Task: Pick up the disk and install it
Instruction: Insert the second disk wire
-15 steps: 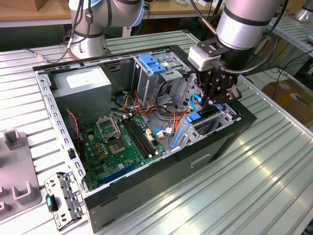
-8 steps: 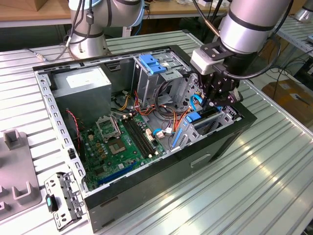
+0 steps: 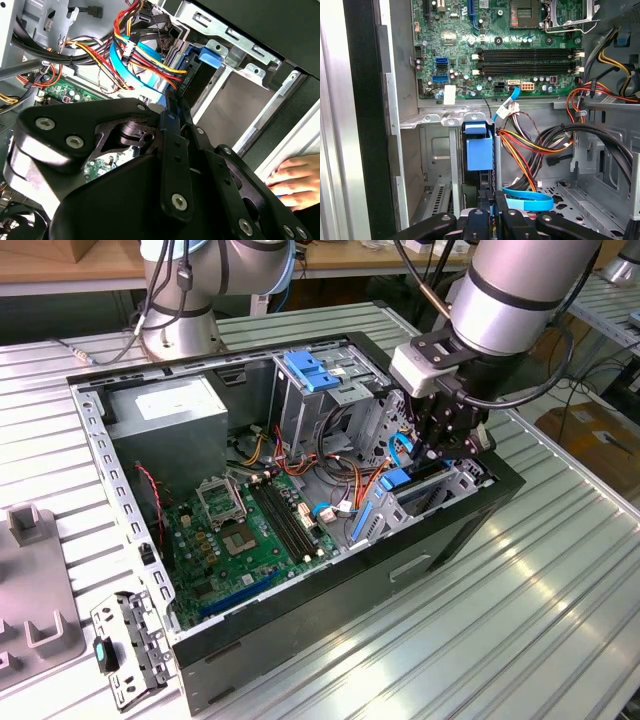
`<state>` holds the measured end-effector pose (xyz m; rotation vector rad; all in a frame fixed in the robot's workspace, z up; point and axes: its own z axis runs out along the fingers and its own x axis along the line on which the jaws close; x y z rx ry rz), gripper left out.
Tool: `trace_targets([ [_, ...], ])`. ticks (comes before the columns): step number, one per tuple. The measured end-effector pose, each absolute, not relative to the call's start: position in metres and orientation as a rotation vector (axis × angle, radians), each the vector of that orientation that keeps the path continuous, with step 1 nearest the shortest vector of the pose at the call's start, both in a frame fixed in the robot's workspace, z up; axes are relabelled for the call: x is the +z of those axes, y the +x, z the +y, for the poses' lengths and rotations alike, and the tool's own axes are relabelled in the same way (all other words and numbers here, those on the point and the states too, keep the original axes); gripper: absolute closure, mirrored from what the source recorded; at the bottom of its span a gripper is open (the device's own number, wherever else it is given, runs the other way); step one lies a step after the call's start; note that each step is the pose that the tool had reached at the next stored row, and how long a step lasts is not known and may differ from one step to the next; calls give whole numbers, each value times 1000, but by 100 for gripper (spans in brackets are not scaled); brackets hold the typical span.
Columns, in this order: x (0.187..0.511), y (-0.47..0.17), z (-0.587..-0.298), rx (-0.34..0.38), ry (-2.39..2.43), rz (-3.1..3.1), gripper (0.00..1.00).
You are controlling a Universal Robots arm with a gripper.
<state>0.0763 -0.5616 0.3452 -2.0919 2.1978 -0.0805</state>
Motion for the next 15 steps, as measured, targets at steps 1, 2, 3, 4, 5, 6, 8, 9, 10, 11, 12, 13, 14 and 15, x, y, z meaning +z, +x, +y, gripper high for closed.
trace_targets([
  [1, 345, 76, -562, -80, -2092, 2198, 84],
  [2, 344, 76, -562, -79, -2091, 2197, 84],
  [3, 343, 76, -562, -78, -2091, 2197, 84],
  [4, 342, 76, -562, -78, -2091, 2197, 84],
  [5, 341, 76, -562, -77, -2090, 2197, 84],
  [6, 341, 76, -563, -77, -2090, 2197, 84],
  [8, 340, 76, -563, -76, -2090, 2196, 84],
  [9, 340, 76, -563, -75, -2090, 2196, 84],
  [10, 340, 76, -563, -75, -2090, 2196, 84],
  [11, 340, 76, -563, -75, -2090, 2196, 84],
  [12, 340, 76, -563, -75, -2090, 2196, 84],
  [13, 340, 76, -563, -75, -2090, 2196, 84],
  [14, 340, 76, -563, -75, -2090, 2196, 84],
  [15, 340, 76, -563, -75, -2090, 2196, 84],
])
